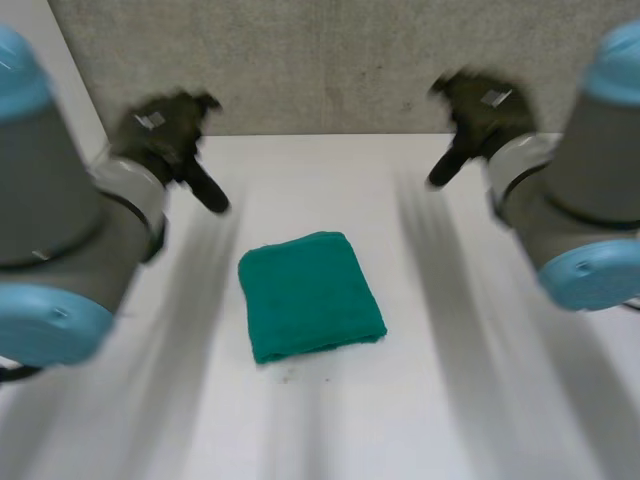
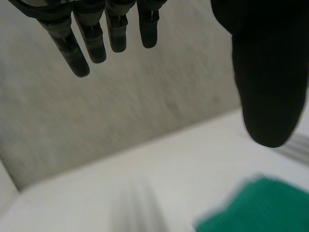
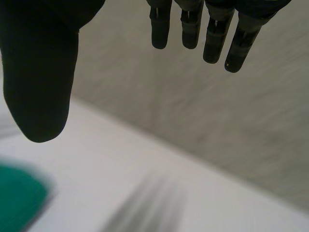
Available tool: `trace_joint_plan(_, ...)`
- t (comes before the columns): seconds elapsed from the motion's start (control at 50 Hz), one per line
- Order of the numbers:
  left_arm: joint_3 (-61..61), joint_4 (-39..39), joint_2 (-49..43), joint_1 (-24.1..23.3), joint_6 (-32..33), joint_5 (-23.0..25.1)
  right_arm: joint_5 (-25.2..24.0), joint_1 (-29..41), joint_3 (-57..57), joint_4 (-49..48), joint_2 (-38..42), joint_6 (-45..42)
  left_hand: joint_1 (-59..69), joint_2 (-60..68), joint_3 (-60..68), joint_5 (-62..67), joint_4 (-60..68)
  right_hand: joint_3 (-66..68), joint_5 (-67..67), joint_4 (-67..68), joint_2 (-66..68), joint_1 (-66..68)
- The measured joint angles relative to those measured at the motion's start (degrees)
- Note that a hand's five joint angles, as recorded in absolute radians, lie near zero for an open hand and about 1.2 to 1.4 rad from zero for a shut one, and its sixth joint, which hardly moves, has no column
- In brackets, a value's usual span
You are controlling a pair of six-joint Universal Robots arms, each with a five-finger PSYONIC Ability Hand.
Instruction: Fold the towel.
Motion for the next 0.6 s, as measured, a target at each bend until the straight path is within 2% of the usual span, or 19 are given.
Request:
trace_joint_plan(0.06, 2.18, -1.47, 3.56, 3.05, -0.11, 1.56, 3.16, -2.2, 2.09, -2.46, -7.23, -0.25, 0.0, 0.0, 0.0, 0.0, 0.0, 0.0, 0.0, 0.0, 0.0, 0.0)
trace_joint_plan(0.12, 3.73, -3.76, 5.83, 5.71, -0.37, 3.65, 4.13, -4.01, 3.17, -3.09, -11.58, -0.56, 0.0, 0.0, 0.0, 0.0, 0.0, 0.0, 0.0, 0.0, 0.0, 0.0)
trace_joint_plan(0.14, 4.51, -5.57, 7.16, 7.55, -0.67, 5.2, 4.24, -5.41, 3.72, -2.82, -14.07, -0.95, 0.0, 0.0, 0.0, 0.0, 0.0, -0.03, 0.0, 0.0, 0.0, 0.0)
trace_joint_plan(0.26, 5.49, -9.73, 9.79, 11.92, -2.28, 8.68, 2.35, -8.48, 4.3, 0.27, -17.56, -2.01, 0.0, 0.0, 0.0, 0.0, 0.0, 0.0, 0.0, 0.0, 0.0, 0.0)
trace_joint_plan(0.34, 5.45, -10.89, 10.65, 13.25, -3.51, 9.79, 0.45, -9.29, 4.11, 2.26, -18.05, -2.29, 0.0, 0.0, 0.0, 0.0, 0.0, 0.0, 0.0, 0.0, 0.0, 0.0)
trace_joint_plan(0.36, 5.36, -11.02, 10.78, 13.33, -3.77, 9.94, -1.21, -9.67, 3.9, 3.77, -18.16, -2.41, 0.0, 0.0, 0.0, 0.0, 0.0, 0.0, 0.0, 0.0, 0.0, 0.0)
trace_joint_plan(0.46, 4.62, -11.12, 10.82, 12.86, -4.01, 10.03, -3.38, -9.69, 4.32, 5.11, -18.24, -2.58, 0.0, 0.0, 0.0, 0.0, -0.14, 0.0, 0.0, 0.0, 0.0, 0.0)
trace_joint_plan(0.6, 2.43, -10.84, 10.84, 12.37, -3.77, 10.19, -4.08, -9.03, 5.98, 4.81, -18.37, -2.73, 0.0, 0.0, 0.0, 0.0, -0.2, 0.0, 0.0, 0.0, 0.0, 0.0)
